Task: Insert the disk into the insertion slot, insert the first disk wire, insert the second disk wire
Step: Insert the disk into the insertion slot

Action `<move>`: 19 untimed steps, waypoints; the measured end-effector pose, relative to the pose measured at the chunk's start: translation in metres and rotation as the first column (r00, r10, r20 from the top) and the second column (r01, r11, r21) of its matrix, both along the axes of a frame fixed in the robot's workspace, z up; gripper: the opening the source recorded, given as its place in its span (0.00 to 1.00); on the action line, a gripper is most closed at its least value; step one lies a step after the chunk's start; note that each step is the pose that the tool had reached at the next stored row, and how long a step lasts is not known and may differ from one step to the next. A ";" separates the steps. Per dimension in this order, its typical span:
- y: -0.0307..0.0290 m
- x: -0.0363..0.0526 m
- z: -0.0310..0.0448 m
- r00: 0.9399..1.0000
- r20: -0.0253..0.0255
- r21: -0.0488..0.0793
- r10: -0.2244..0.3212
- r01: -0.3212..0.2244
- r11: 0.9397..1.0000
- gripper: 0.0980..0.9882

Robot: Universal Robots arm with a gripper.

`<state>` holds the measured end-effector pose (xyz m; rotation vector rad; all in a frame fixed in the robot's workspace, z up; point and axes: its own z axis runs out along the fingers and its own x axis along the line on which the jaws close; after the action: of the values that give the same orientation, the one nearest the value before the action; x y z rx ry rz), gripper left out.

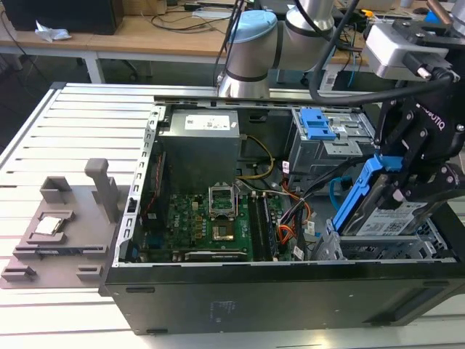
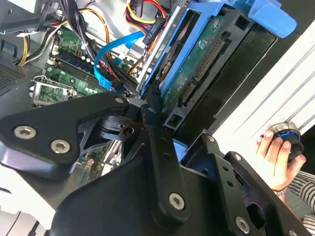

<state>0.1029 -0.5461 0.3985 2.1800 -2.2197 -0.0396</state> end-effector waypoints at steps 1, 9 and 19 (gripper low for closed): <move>0.0000 0.0000 -0.0015 1.000 0.000 0.000 0.000 0.000 1.000 0.30; 0.0000 0.0000 -0.0079 1.000 0.000 0.000 0.000 0.000 1.000 0.30; 0.0000 0.0000 -0.0082 1.000 0.000 0.000 0.000 0.000 1.000 0.38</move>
<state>0.1029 -0.5461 0.3903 2.1799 -2.2197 -0.0396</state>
